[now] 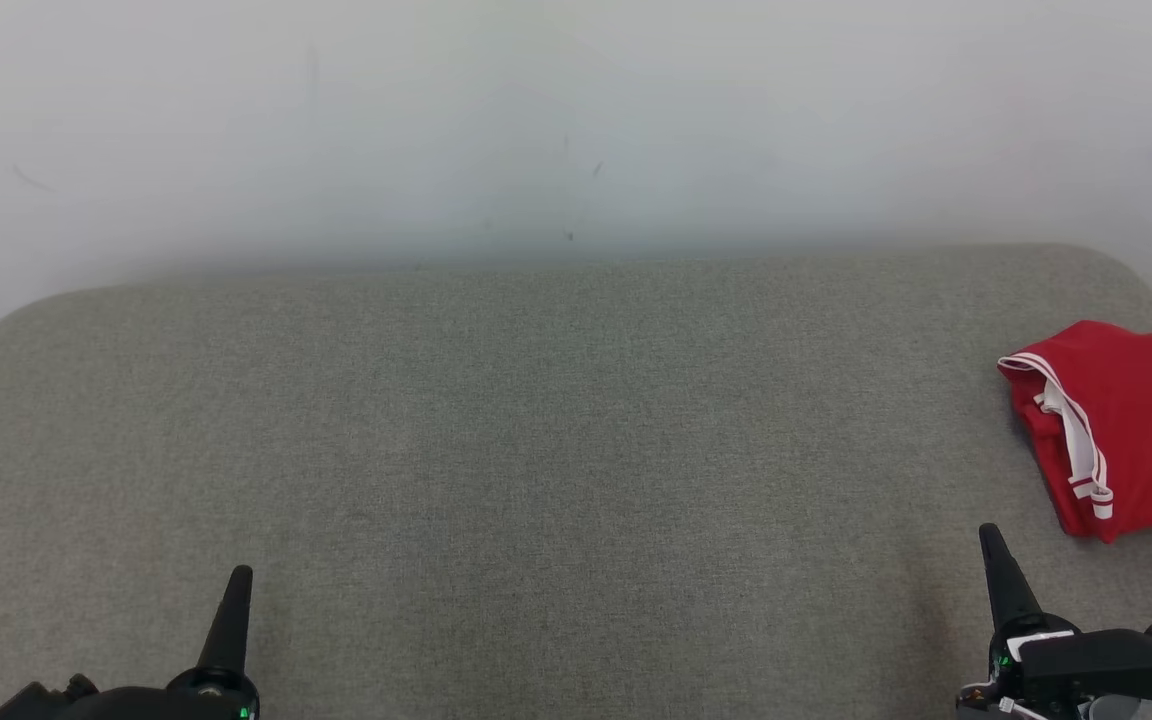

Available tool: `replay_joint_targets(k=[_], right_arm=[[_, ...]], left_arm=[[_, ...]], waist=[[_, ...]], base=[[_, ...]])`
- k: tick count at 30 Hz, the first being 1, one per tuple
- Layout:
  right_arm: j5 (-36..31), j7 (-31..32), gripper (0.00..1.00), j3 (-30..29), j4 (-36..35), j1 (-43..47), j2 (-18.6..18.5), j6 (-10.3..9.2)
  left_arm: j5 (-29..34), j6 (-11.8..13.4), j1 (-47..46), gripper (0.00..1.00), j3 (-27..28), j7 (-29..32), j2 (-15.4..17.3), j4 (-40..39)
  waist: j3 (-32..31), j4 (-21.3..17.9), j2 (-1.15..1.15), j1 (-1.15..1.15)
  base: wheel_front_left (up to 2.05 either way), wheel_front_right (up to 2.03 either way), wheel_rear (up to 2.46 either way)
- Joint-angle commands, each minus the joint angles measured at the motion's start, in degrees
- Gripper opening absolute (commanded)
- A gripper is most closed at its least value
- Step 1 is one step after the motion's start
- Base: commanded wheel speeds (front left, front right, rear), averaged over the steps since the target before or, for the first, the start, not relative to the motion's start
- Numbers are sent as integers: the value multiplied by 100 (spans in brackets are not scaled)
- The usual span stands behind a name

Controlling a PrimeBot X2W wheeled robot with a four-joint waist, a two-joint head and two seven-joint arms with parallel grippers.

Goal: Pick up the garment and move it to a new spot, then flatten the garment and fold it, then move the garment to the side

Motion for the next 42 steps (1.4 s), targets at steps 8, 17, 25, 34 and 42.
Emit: replay_joint_targets(k=[8,17,25,34,42], right_arm=[[542,103,0,-28,-96,-85,-8,3],[967,192,0,-44,-137,-90,-7,3],[1322,262,0,-56,-166,-96,-6,4],[1696,335,0,-72,-202,-106,-5,4],[1869,369,0,-78,-217,-108,-4,4]], left_arm=[[-527,-49,-129,0,61,136,28,-91],[-936,-85,-150,0,88,242,30,-122],[-1273,-93,-169,0,111,328,32,-148],[-1631,-125,-182,0,139,416,34,-172],[-1794,-119,-184,0,152,469,35,-183]], waist=[[32,-8,0,0],[63,-15,0,0],[91,-22,0,0],[122,-29,0,0],[140,-33,0,0]], base=[[0,0,0],[0,0,0],[0,0,0],[0,0,0],[0,0,0]])
